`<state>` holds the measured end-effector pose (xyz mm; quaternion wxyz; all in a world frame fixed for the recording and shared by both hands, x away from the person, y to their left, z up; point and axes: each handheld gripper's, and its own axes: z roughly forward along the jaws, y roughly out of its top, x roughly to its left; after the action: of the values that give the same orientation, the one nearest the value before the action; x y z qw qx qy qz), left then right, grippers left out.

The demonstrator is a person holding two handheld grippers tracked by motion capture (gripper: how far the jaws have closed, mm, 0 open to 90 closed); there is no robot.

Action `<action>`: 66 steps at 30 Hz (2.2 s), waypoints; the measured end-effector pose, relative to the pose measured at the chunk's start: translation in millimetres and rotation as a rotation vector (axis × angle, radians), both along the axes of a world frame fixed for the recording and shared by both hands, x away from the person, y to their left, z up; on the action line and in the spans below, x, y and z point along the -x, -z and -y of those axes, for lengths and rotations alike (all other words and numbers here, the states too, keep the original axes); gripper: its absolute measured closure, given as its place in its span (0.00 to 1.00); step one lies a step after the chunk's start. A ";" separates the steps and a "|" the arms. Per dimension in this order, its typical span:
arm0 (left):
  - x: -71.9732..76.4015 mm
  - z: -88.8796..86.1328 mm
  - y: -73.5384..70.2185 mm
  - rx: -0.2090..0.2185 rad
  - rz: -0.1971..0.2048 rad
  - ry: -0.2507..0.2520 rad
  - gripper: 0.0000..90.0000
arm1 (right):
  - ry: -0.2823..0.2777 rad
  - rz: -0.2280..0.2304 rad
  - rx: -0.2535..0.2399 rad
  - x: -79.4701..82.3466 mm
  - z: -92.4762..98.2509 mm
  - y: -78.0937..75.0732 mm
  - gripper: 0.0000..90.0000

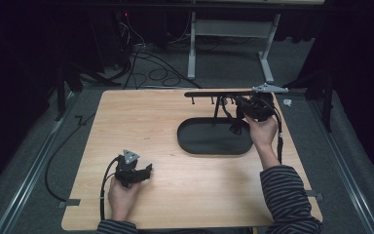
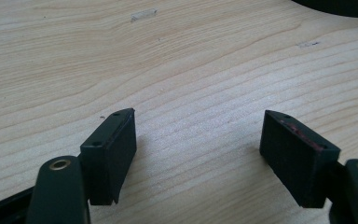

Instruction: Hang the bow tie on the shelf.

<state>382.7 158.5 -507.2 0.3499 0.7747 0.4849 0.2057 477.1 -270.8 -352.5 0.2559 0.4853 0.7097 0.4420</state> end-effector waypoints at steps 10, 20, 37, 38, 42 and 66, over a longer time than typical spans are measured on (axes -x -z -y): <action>0.0 0.0 0.0 -0.001 0.000 0.000 0.31 | 0.005 -0.008 -0.013 3.4 8.9 0.1 0.81; 0.0 0.2 -0.1 -0.003 -0.001 0.001 0.31 | -0.008 0.005 -0.020 14.0 14.9 -0.9 0.81; 0.0 0.2 -0.1 -0.003 0.000 0.001 0.31 | -0.010 0.006 -0.035 34.0 32.6 -1.0 0.80; 0.0 0.2 -0.1 -0.003 0.000 0.001 0.31 | -0.010 0.006 -0.035 34.0 32.6 -1.0 0.80; 0.0 0.2 -0.1 -0.004 0.000 0.001 0.31 | -0.010 0.007 -0.044 39.1 37.3 -1.3 0.79; 0.0 0.2 -0.1 -0.004 0.000 0.001 0.31 | -0.018 0.035 -0.078 65.8 56.1 -4.8 0.71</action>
<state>382.7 158.3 -507.1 0.3485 0.7757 0.4840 0.2063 411.3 -326.9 -347.7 0.2453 0.4807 0.6917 0.4799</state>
